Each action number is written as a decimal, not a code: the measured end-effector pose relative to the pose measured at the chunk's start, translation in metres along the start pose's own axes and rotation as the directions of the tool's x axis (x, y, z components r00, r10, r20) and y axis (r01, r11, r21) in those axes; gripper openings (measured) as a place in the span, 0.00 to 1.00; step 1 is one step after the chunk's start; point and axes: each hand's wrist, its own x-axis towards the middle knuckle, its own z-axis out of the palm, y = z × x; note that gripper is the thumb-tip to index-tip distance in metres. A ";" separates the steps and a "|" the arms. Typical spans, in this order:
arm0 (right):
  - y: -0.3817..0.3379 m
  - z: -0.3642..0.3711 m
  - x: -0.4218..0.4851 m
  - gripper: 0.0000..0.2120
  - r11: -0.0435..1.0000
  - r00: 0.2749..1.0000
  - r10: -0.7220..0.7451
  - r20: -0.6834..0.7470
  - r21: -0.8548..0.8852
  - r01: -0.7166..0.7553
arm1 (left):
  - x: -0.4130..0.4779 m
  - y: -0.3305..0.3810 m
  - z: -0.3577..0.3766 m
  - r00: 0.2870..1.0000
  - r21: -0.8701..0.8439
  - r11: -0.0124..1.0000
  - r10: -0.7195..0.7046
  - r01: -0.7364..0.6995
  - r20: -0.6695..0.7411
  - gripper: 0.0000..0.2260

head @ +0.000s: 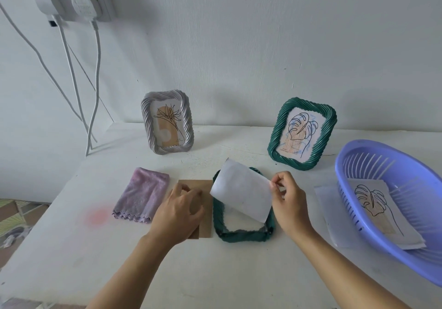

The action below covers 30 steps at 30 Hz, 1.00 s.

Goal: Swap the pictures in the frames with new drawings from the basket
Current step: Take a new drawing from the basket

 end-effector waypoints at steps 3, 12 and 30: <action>-0.005 -0.005 0.000 0.06 0.989 0.997 0.073 0.010 0.132 -0.073 | 0.003 0.003 0.002 1.000 0.092 0.995 -0.030 0.029 0.010 0.25; -0.014 -0.013 -0.002 0.03 0.781 0.934 0.316 0.164 0.514 -0.354 | 0.016 0.049 -0.002 0.995 -0.269 0.961 -0.044 0.066 0.084 0.23; -0.027 -0.124 0.005 0.11 0.959 0.978 -0.188 0.092 -0.200 0.203 | 0.042 0.119 -0.006 0.996 -0.874 0.478 -0.061 0.085 0.064 0.16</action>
